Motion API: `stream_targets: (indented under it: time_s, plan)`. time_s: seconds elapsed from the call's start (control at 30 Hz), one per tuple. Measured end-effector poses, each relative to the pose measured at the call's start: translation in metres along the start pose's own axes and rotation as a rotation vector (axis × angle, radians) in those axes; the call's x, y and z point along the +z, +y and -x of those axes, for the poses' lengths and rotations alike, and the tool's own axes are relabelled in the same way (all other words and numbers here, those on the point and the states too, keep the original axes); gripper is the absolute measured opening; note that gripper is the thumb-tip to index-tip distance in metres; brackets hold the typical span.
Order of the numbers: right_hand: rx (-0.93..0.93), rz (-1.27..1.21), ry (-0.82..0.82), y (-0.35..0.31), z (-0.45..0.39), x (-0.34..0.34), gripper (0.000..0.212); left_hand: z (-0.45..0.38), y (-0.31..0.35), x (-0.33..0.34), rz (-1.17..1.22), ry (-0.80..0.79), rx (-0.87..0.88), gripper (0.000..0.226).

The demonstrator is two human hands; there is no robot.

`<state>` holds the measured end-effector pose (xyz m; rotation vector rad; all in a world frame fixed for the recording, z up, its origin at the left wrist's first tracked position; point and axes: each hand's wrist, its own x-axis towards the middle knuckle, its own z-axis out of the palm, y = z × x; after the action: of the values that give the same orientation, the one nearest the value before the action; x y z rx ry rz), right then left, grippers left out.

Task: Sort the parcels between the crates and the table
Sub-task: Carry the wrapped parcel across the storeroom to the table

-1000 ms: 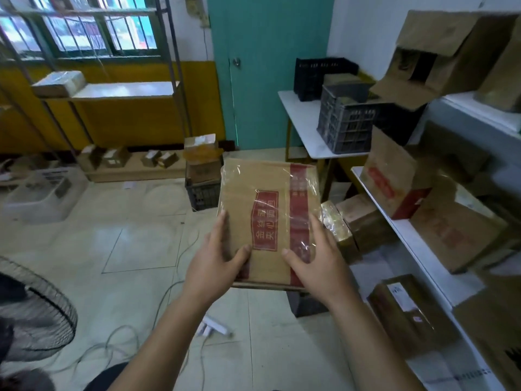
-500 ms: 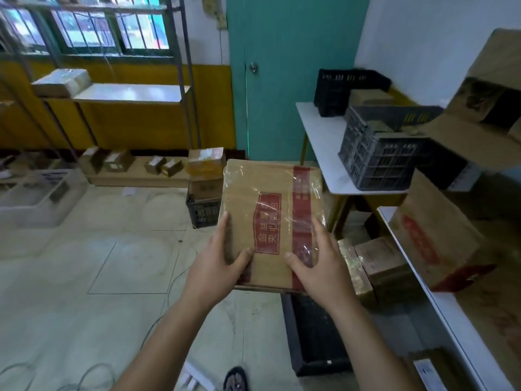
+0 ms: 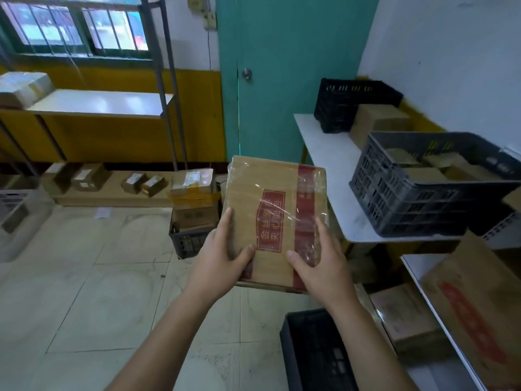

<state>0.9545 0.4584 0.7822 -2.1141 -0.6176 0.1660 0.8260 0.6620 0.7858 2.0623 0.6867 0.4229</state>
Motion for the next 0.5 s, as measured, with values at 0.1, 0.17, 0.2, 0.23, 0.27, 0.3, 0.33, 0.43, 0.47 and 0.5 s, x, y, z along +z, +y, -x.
stream_targets:
  time_s: [0.1, 0.17, 0.2, 0.23, 0.27, 0.3, 0.33, 0.43, 0.47, 0.5]
  plan:
    - [0.013, 0.010, 0.020, 0.006, -0.050, 0.007, 0.094, -0.054, -0.002, 0.007, -0.023, -0.020, 0.006, 0.098]
    - [0.025, 0.012, 0.022, 0.013, -0.086, 0.014, 0.094, -0.092, -0.003, 0.013, -0.046, -0.024, 0.010, 0.099]
    - [0.022, 0.012, 0.019, 0.017, -0.106, 0.018, 0.094, -0.111, -0.004, 0.016, -0.059, -0.022, 0.011, 0.099]
    - [0.017, 0.011, 0.014, 0.022, -0.126, 0.022, 0.095, -0.131, -0.005, 0.020, -0.068, -0.019, 0.009, 0.099]
    - [0.008, 0.004, 0.010, 0.026, -0.146, 0.027, 0.095, -0.151, -0.006, 0.023, -0.071, -0.015, 0.009, 0.099]
    - [0.003, -0.005, 0.009, 0.028, -0.167, 0.030, 0.095, -0.171, -0.006, 0.026, -0.074, -0.012, 0.009, 0.098]
    - [0.005, -0.010, 0.010, 0.030, -0.188, 0.032, 0.096, -0.191, -0.006, 0.029, -0.079, -0.013, 0.006, 0.098]
    - [0.025, 0.006, 0.017, 0.035, -0.245, 0.033, 0.096, -0.247, 0.002, 0.037, -0.096, -0.036, -0.006, 0.098]
    - [0.022, 0.011, 0.016, 0.036, -0.262, 0.032, 0.096, -0.265, 0.006, 0.039, -0.096, -0.040, -0.003, 0.098]
    - [0.020, 0.012, 0.016, 0.036, -0.280, 0.032, 0.096, -0.282, 0.009, 0.041, -0.095, -0.038, 0.005, 0.098]
